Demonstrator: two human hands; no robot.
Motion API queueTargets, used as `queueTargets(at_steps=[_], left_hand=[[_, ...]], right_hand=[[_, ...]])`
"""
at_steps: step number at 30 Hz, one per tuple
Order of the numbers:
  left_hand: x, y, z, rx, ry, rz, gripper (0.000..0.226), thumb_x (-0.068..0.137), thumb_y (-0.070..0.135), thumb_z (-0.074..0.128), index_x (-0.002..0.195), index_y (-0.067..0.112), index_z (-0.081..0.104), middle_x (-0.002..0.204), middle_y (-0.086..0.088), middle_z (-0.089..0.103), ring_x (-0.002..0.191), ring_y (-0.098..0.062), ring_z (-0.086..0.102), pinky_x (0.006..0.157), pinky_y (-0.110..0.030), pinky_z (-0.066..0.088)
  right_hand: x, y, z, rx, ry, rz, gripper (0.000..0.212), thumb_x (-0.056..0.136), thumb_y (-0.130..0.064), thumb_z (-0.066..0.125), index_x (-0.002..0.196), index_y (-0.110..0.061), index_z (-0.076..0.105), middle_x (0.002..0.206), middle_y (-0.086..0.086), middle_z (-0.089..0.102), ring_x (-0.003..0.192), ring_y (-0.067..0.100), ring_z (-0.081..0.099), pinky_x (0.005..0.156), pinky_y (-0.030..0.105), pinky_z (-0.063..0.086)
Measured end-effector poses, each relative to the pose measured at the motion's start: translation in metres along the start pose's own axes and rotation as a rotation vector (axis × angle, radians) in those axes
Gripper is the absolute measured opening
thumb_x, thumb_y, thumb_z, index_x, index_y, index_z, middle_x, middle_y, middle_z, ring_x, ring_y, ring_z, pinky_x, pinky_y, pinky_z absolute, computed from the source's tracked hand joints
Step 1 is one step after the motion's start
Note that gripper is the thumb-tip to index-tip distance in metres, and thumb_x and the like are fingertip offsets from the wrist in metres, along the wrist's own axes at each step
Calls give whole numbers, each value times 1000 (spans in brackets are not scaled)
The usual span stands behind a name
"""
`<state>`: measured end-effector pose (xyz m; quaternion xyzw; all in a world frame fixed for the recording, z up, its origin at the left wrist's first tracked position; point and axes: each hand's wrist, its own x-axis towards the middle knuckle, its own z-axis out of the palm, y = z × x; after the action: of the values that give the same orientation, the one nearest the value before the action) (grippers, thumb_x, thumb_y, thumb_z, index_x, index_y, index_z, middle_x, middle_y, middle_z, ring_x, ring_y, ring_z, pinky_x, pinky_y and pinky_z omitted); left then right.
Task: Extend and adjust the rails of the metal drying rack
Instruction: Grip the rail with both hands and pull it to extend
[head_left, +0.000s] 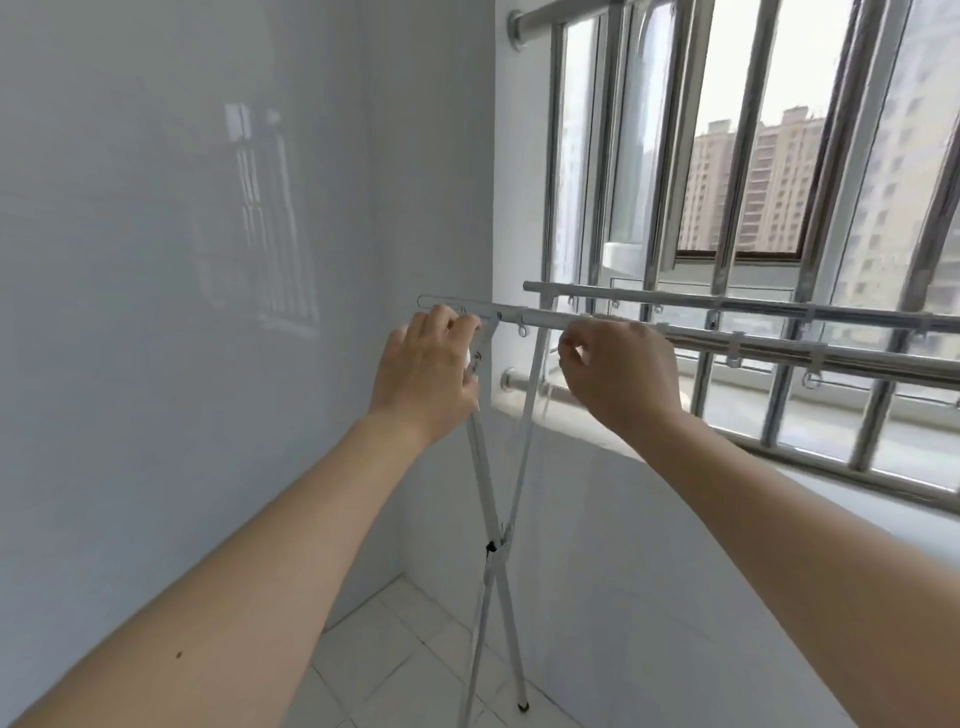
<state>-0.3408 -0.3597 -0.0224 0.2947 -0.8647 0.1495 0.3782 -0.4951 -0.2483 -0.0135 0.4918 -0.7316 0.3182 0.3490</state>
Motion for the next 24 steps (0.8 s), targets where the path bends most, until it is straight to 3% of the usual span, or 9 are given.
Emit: queueTargets(at_steps=[3, 5, 6, 11, 14, 18, 21, 24], left_hand=[[24, -30, 18, -16, 42, -10, 50, 79, 19, 62, 126, 17, 46, 120, -7, 49, 110, -27, 46, 89, -39, 37], [45, -44, 31, -38, 32, 0, 53, 80, 18, 60, 130, 17, 43, 125, -7, 47, 112, -28, 45, 91, -40, 36], [53, -46, 36, -35, 12, 15, 56, 80, 19, 60, 133, 17, 40, 129, -7, 45, 115, -28, 43, 93, -41, 36], [103, -46, 79, -90, -138, 249, 71, 82, 32, 61, 142, 20, 24, 147, -5, 30, 132, -26, 30, 109, -45, 24], [131, -47, 106, -121, -213, 407, 66, 85, 38, 58, 140, 22, 26, 142, -5, 39, 131, -25, 34, 111, -45, 23], [133, -46, 112, 2, -150, 353, 39, 90, 20, 49, 128, 17, 41, 124, -7, 54, 115, -26, 48, 96, -43, 36], [138, -62, 124, 6, -104, 341, 32, 90, 16, 49, 121, 13, 42, 119, -8, 54, 109, -26, 50, 84, -42, 42], [144, -81, 130, 8, -117, 342, 32, 90, 17, 52, 120, 13, 42, 118, -7, 54, 107, -26, 51, 81, -41, 43]], right_hand=[[25, -10, 20, -76, 72, -89, 19, 82, -16, 60, 98, -18, 69, 103, -1, 68, 104, 24, 56, 70, 30, 39], [41, -9, 28, -240, -62, -69, 37, 79, -16, 62, 116, -19, 62, 117, 1, 65, 114, 28, 52, 93, 37, 39], [45, -6, 29, -305, -132, -29, 41, 79, -17, 62, 120, -20, 58, 117, 3, 65, 113, 29, 53, 97, 38, 38], [55, 12, 28, -470, -226, 230, 22, 82, -27, 58, 100, -21, 67, 90, 6, 72, 90, 31, 66, 75, 34, 40], [57, 29, 22, -592, -323, 425, 30, 80, -48, 63, 90, -20, 65, 87, 4, 70, 87, 28, 64, 67, 29, 37], [60, 34, 25, -582, -367, 446, 48, 80, -61, 61, 61, -18, 50, 75, 2, 62, 81, 27, 62, 63, 28, 37], [64, 22, 42, -626, -306, 437, 47, 81, -62, 58, 64, -19, 53, 70, 0, 60, 74, 25, 57, 62, 28, 35], [72, 10, 57, -656, -270, 410, 44, 81, -62, 58, 71, -20, 61, 73, 1, 66, 72, 25, 59, 62, 27, 34]])
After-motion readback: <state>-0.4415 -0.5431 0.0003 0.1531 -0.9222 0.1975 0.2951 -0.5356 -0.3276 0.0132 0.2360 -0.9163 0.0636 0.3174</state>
